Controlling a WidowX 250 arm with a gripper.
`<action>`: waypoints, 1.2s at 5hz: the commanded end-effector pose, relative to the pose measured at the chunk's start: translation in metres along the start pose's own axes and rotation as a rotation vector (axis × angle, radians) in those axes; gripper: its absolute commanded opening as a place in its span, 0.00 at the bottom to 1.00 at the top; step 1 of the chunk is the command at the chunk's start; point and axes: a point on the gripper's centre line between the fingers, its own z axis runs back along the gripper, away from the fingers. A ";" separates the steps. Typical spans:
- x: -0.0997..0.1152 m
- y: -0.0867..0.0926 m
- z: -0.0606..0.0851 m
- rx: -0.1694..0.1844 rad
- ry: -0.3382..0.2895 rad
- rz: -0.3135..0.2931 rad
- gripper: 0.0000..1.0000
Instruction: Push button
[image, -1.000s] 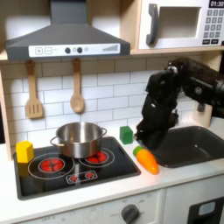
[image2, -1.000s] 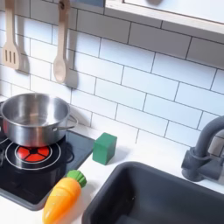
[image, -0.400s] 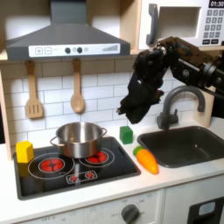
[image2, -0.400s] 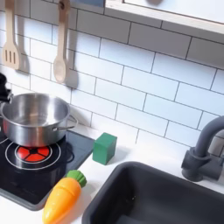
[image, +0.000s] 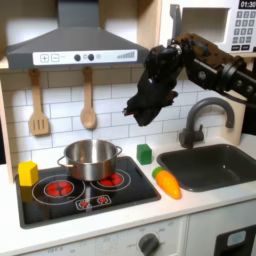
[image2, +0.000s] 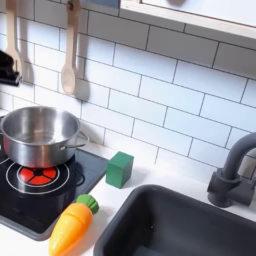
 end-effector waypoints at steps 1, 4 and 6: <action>0.024 0.008 0.000 0.008 -0.087 -0.013 0.00; 0.059 0.020 0.009 0.034 -0.190 -0.031 0.00; 0.074 0.017 0.014 0.037 -0.240 -0.033 0.00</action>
